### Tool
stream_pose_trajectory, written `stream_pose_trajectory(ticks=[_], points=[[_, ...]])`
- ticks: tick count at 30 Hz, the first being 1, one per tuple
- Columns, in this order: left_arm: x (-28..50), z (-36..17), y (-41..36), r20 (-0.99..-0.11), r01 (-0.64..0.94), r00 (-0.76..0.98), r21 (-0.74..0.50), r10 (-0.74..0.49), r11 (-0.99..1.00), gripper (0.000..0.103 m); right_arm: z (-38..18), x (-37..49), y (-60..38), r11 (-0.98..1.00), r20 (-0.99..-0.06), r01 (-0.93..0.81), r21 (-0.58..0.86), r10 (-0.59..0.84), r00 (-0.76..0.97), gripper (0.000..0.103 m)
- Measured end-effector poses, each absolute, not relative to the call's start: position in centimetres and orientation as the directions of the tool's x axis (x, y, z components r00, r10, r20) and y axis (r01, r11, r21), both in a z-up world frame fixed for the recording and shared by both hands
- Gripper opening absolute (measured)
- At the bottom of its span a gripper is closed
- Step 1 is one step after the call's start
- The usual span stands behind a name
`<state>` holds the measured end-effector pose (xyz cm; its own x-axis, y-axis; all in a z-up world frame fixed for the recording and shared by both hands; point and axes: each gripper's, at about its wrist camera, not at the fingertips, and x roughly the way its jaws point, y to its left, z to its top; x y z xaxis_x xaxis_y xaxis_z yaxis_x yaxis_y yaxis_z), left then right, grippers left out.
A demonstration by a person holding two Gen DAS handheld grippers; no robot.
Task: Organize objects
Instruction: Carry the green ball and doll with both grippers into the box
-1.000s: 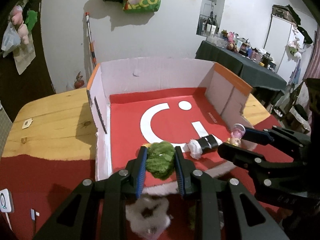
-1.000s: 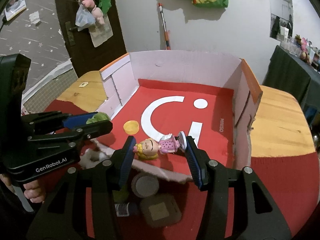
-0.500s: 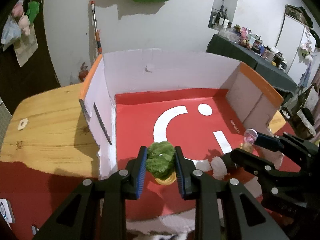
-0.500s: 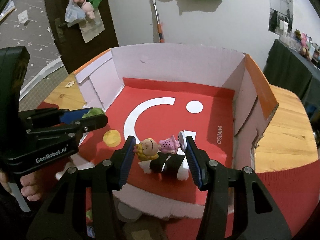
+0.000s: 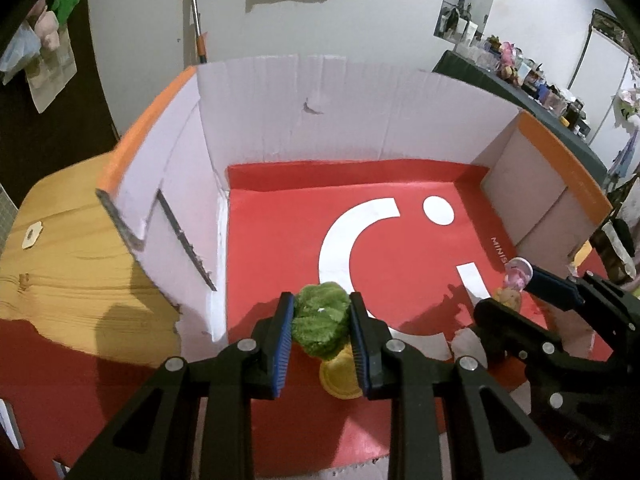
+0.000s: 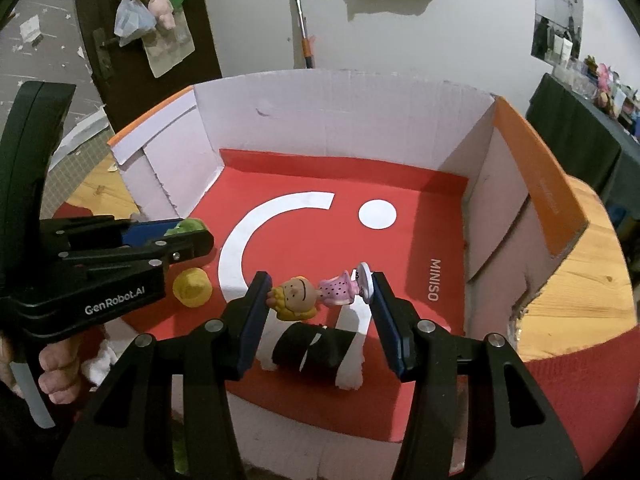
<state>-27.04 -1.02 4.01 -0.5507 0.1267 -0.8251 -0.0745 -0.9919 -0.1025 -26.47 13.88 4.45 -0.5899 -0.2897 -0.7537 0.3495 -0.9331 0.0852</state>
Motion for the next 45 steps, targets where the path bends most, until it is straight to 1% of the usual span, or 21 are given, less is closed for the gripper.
stream_pose_trajectory(ticks=[18, 26, 34, 39, 45], points=[[-27.2, 2.6, -0.2, -0.847, -0.085, -0.522, -0.068, 0.102, -0.994, 0.028, 1.9, -28.3, 14.3, -0.936, -0.821, 0.332, 0.114, -0.277, -0.499, 0.048], [-26.6, 2.7, -0.1, -0.849, -0.088, -0.521, -0.046, 0.085, -0.995, 0.028, 1.9, -28.0, 14.5, -0.937, -0.824, 0.336, 0.098, -0.266, -0.5, 0.048], [-25.0, 2.7, -0.3, -0.853, -0.116, -0.511, -0.057, 0.108, -0.992, 0.028, 2.1, -27.6, 14.9, -0.935, -0.829, 0.34, 0.101, -0.268, -0.491, 0.048], [-26.0, 2.8, -0.7, -0.859, -0.098, -0.496, -0.092, 0.128, -0.991, 0.028, 2.2, -27.9, 14.8, -0.936, -0.829, 0.338, 0.101, -0.266, -0.492, 0.048], [-26.0, 2.8, -0.3, -0.853, -0.095, -0.51, -0.069, 0.108, -0.993, 0.028, 2.2, -27.9, 14.8, -0.936, -0.828, 0.337, 0.1, -0.266, -0.493, 0.048]])
